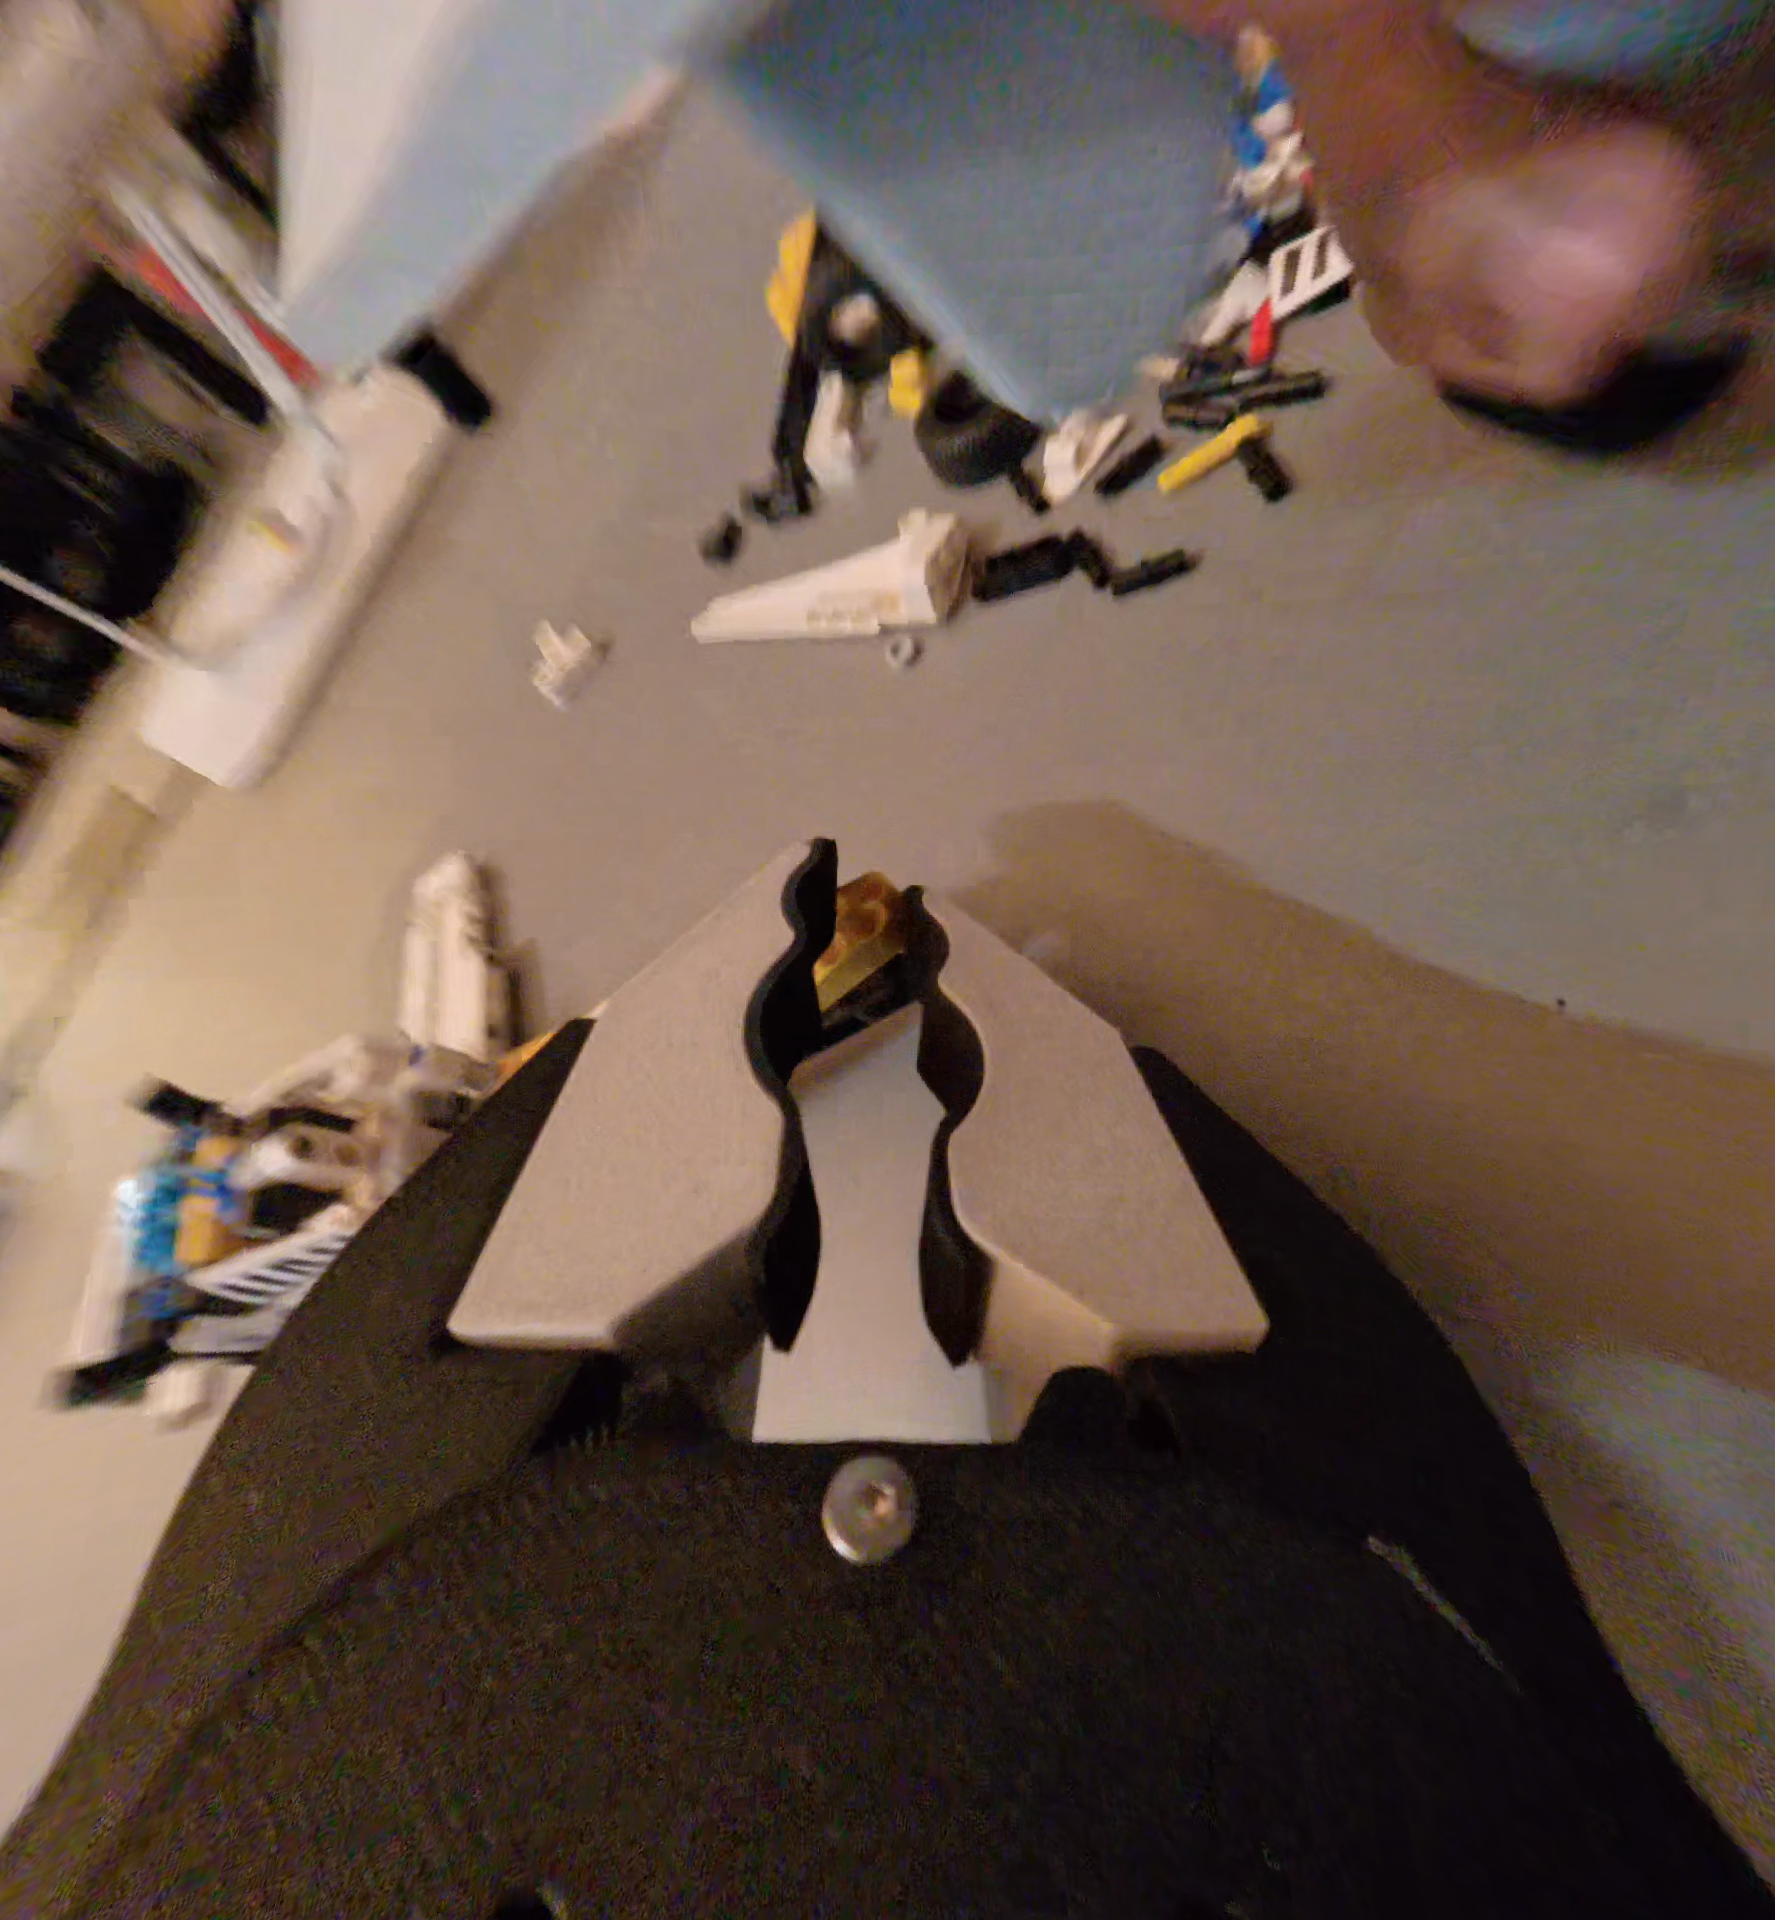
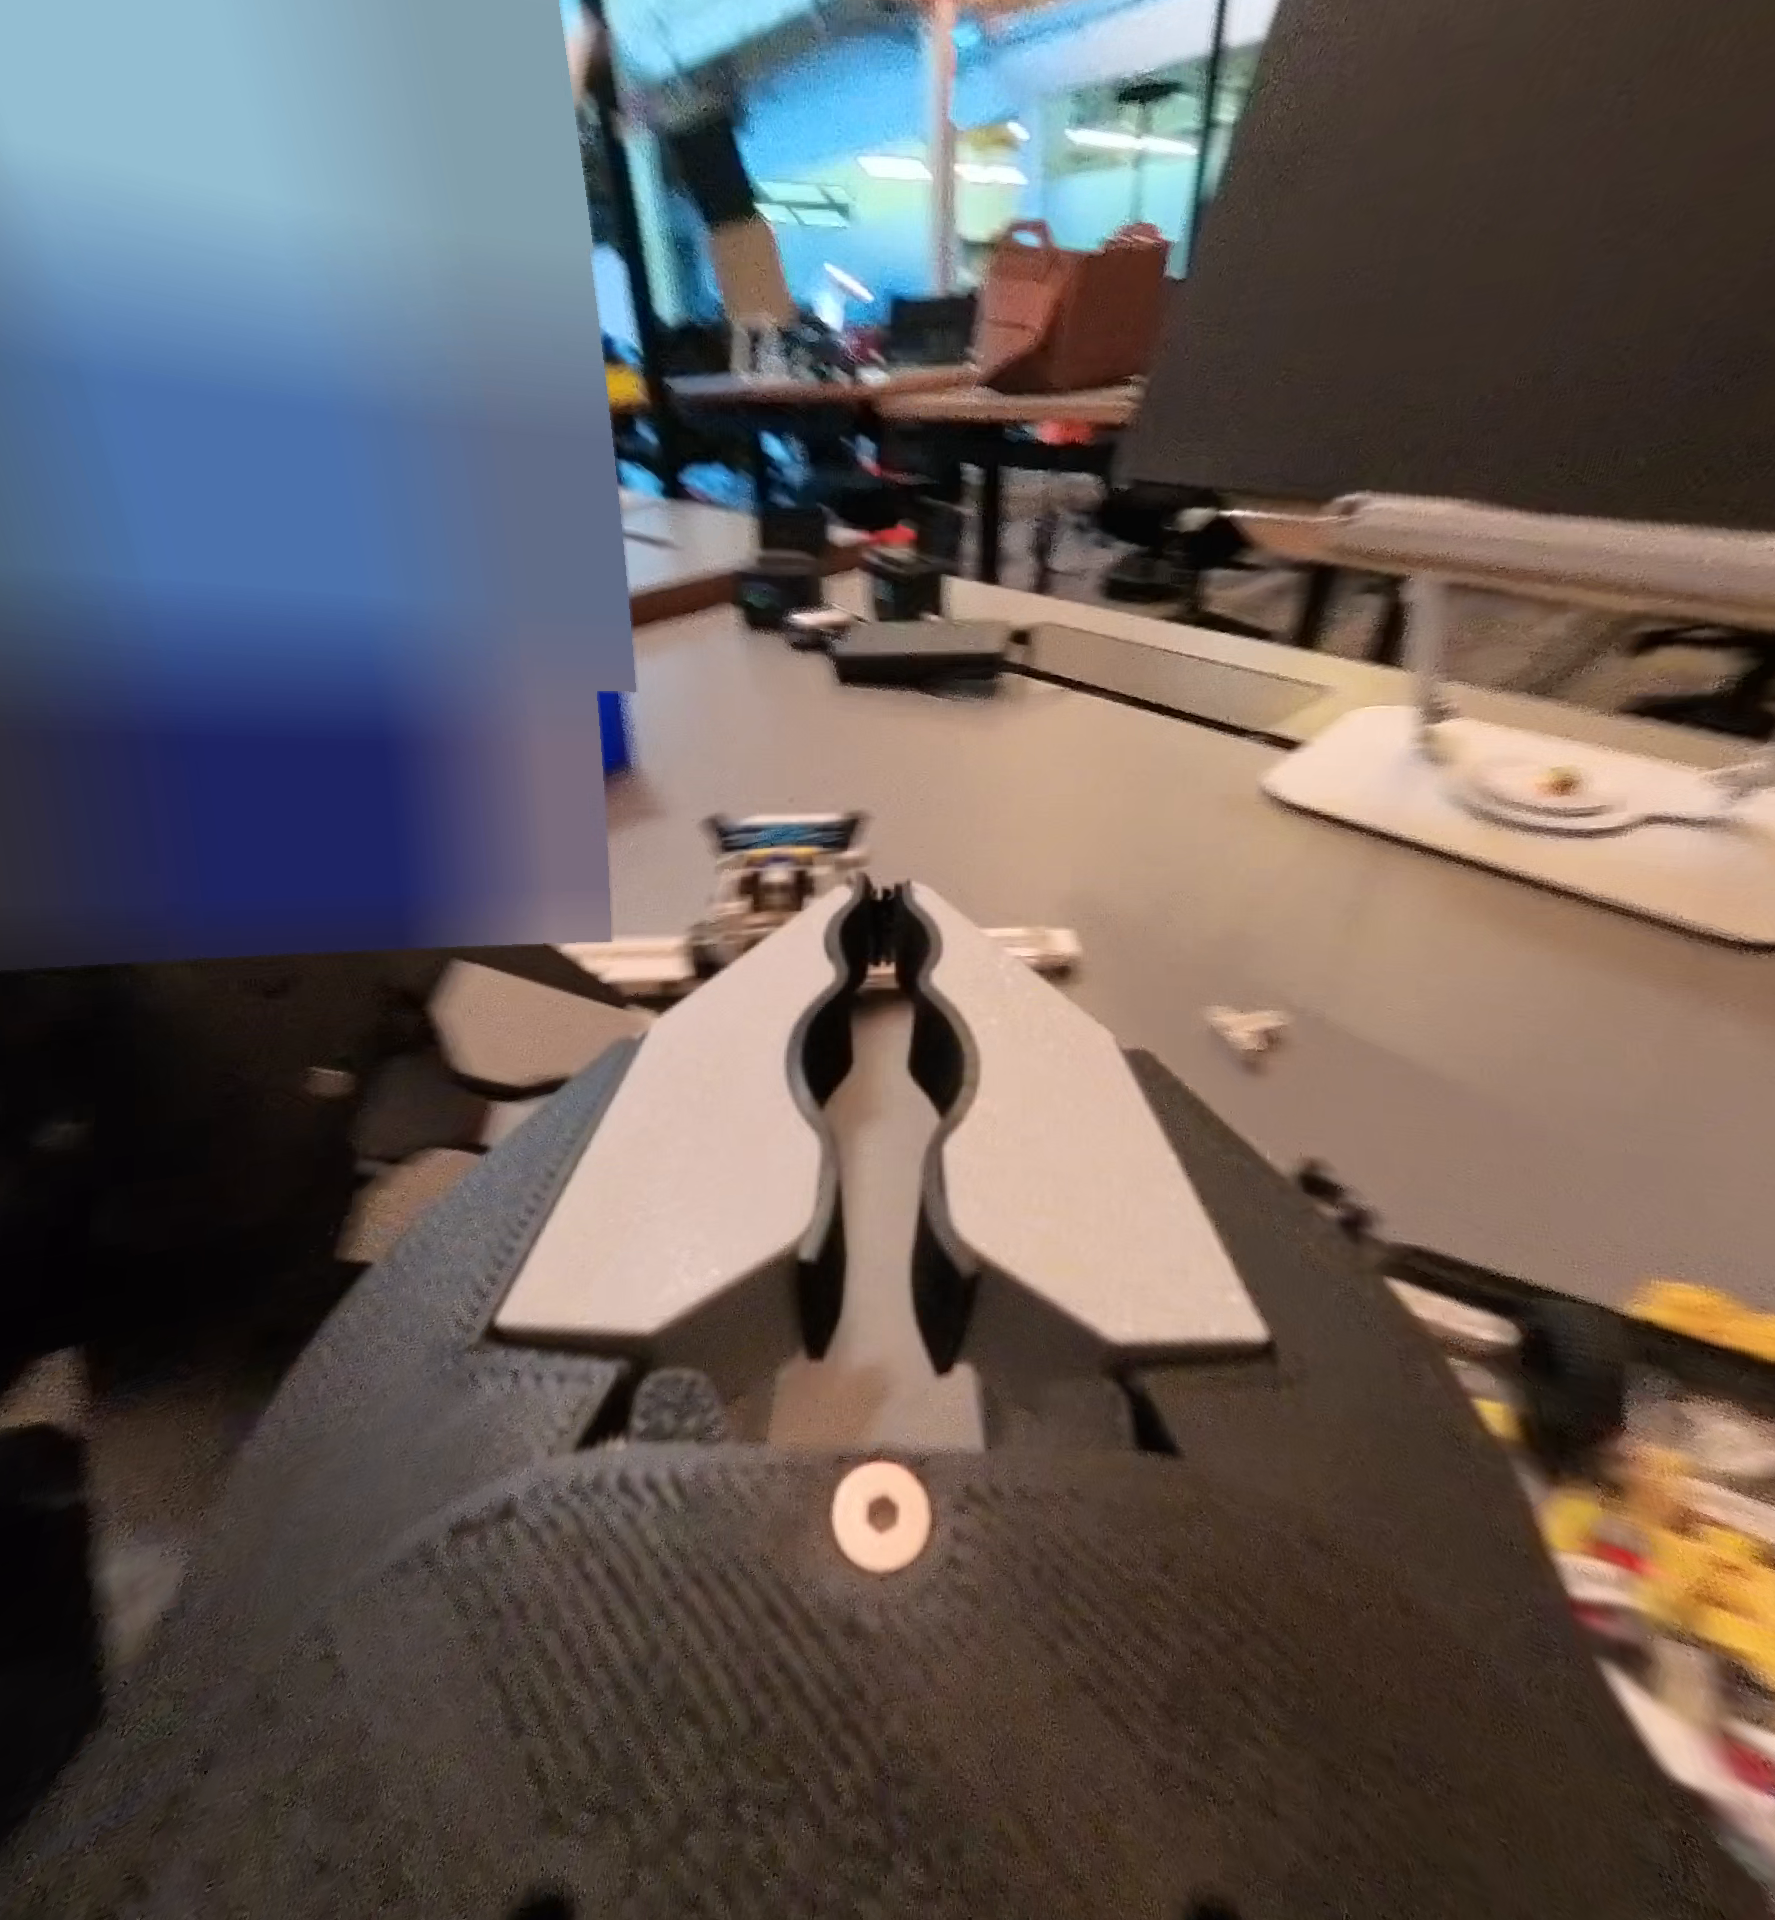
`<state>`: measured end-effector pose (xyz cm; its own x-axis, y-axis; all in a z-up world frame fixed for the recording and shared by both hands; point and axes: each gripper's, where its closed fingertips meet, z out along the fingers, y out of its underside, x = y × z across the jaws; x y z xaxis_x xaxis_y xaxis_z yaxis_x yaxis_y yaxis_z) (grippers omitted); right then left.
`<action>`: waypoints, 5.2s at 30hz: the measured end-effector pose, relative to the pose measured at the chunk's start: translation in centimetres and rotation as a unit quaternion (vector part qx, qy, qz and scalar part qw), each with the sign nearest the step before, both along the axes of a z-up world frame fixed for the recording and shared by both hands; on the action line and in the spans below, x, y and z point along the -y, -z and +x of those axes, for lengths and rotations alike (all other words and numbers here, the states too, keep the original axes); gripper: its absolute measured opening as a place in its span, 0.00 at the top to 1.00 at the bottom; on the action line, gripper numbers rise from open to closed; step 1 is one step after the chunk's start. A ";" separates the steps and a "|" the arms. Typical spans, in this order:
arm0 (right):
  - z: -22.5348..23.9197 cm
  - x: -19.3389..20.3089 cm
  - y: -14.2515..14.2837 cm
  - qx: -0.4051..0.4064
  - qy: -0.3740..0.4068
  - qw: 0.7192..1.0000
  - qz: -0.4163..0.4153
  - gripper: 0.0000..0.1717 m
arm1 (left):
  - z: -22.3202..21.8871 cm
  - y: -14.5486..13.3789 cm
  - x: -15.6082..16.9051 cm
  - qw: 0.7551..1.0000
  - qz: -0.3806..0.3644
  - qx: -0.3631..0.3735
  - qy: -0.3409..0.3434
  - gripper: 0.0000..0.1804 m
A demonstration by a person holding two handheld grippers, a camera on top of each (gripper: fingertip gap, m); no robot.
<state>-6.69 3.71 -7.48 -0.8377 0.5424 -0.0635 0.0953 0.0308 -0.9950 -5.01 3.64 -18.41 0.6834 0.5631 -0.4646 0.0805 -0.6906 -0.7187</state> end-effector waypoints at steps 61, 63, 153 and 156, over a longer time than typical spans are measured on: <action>-1.1 5.3 5.3 0.038 -0.088 0.986 0.135 0.81 | -1.0 -7.1 11.4 0.929 0.342 -0.023 -0.140 0.90; -1.5 4.8 5.4 0.023 -0.074 0.987 0.139 0.82 | -1.0 -7.2 11.5 0.927 0.347 -0.022 -0.138 0.90; -3.0 -0.7 9.1 -0.009 -0.014 0.965 0.262 0.82 | 8.7 -2.3 5.7 0.946 0.155 0.258 0.120 0.86; -2.9 -0.6 7.3 -0.041 -0.005 0.972 0.232 0.81 | 8.8 -5.5 4.7 0.922 0.259 0.236 0.163 0.83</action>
<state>-9.62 4.31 -14.80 -0.8350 0.4887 0.2527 0.0141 0.4782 -0.8781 3.75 -1.10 -12.88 0.9128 0.3554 0.2011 0.3174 -0.3075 -0.8971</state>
